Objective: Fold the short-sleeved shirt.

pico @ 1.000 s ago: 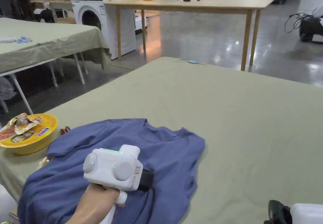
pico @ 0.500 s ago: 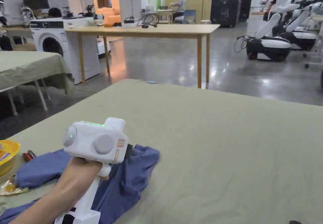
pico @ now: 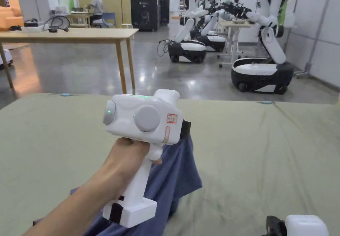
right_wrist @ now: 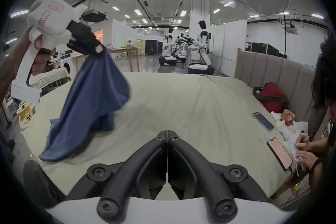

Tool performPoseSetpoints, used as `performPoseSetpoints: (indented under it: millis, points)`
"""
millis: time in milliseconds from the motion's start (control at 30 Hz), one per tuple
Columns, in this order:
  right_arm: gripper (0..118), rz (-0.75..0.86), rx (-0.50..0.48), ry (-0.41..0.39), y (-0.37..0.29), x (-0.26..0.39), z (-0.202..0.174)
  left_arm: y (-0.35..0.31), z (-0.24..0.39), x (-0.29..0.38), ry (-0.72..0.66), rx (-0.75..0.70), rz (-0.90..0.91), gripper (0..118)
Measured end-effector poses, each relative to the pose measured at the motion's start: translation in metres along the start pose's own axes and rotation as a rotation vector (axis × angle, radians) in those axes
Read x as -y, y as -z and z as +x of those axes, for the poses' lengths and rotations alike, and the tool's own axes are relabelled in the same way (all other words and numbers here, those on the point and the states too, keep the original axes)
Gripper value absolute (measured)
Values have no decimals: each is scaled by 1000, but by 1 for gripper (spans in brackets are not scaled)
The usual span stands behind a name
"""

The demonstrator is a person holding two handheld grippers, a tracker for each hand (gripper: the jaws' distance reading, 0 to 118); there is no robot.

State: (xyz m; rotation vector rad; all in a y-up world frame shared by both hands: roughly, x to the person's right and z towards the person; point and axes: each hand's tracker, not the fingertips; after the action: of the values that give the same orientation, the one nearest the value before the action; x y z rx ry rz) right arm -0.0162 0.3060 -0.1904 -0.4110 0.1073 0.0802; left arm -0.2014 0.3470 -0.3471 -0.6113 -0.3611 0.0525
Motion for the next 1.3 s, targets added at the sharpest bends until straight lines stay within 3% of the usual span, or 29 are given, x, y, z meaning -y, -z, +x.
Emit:
performPoseSetpoints:
  millis: [100,233,367,400,433,467,500,533,767,833,867,900,933,967,1133,1300]
  points:
    - [1,-14,25,9,8,0,10,40,28,7,23,102,-37,0]
    - [1,-45,39,15,26,6,17,114,40,50,25,89,-194,0]
    - [1,-83,33,14,43,13,20,174,27,100,3,-16,-346,0]
    - [1,-87,30,12,46,15,20,179,21,107,-10,-8,-342,8]
    - [1,-90,29,11,48,16,21,183,15,114,-23,-6,-350,26]
    - [1,-93,26,9,50,16,21,181,12,118,-34,-10,-349,63]
    - [1,-93,24,9,51,16,21,179,9,120,-42,-8,-346,109]
    - [1,-94,23,8,53,16,21,174,4,121,-59,-10,-319,118]
    - [1,-67,15,4,43,10,17,62,-13,125,-131,-117,-43,108]
    - [1,-55,13,1,35,9,14,16,-19,134,-164,-146,43,95]
    - [1,-49,10,0,32,8,14,-11,-24,143,-184,-181,96,86]
    - [1,-36,9,-3,27,8,13,-32,-27,150,-195,-218,139,69]
    - [1,-24,12,-8,23,8,11,-56,-30,160,-197,-262,190,39]
    - [1,-13,14,-10,18,8,10,-75,-32,170,-177,-315,225,2]
    - [1,21,8,12,4,1,6,-141,-54,216,-195,-506,246,0]
    - [1,48,-3,24,-4,-3,1,-182,-70,230,-220,-592,290,0]
